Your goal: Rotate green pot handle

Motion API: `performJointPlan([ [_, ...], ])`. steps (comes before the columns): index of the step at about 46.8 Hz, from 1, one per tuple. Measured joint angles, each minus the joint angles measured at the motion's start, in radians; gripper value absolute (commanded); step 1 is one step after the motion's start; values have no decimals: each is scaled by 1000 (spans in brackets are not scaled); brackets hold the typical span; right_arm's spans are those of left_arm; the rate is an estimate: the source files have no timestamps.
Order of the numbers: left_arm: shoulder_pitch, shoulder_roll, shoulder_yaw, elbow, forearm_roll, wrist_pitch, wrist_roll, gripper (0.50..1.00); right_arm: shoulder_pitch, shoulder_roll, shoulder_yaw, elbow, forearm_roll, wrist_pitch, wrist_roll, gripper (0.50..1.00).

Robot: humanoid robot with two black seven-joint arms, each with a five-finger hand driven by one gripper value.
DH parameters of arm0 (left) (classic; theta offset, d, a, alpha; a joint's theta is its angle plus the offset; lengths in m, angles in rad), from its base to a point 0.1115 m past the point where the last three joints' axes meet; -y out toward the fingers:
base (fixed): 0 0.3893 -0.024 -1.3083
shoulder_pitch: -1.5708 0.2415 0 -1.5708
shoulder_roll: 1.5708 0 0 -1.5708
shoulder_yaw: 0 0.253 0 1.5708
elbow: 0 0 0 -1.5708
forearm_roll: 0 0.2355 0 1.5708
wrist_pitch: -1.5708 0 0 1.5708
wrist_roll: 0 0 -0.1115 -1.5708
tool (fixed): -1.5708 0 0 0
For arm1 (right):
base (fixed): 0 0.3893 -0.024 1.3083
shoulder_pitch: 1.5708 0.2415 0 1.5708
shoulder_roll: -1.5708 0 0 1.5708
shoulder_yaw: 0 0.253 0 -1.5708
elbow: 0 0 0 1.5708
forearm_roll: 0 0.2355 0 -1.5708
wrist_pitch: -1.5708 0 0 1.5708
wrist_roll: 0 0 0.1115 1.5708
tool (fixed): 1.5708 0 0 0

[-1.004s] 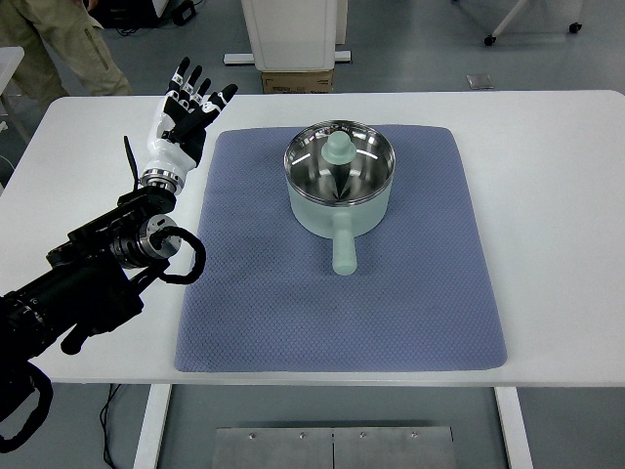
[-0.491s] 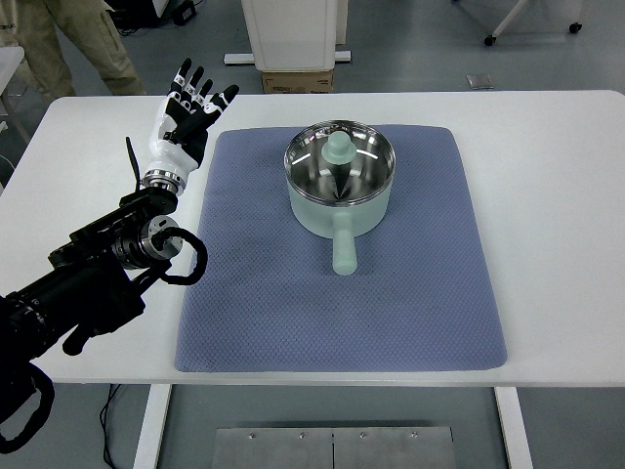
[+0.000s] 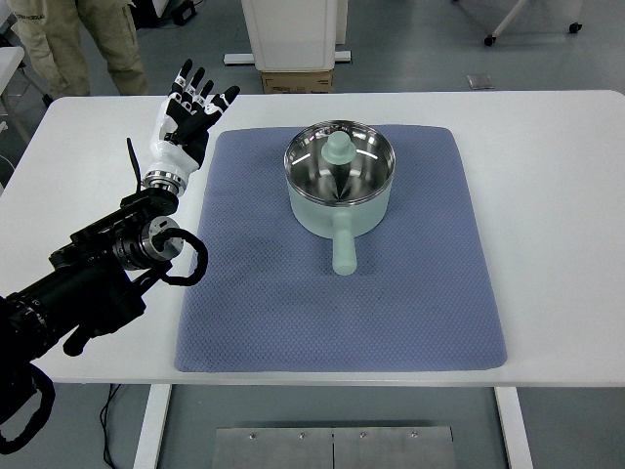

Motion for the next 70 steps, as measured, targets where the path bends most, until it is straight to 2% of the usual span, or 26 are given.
performJointPlan([
  [54,-16,19,0,2,30,-1,0,1000,0,0,0,-1,0,0,0,1000],
  [61,-38,78,-1,-37,88,1,0,1000,0,0,0,-1,0,0,0,1000],
  [70,-88,217,-2,-207,132,2,0,1000,0,0,0,0,0,0,0,1000],
])
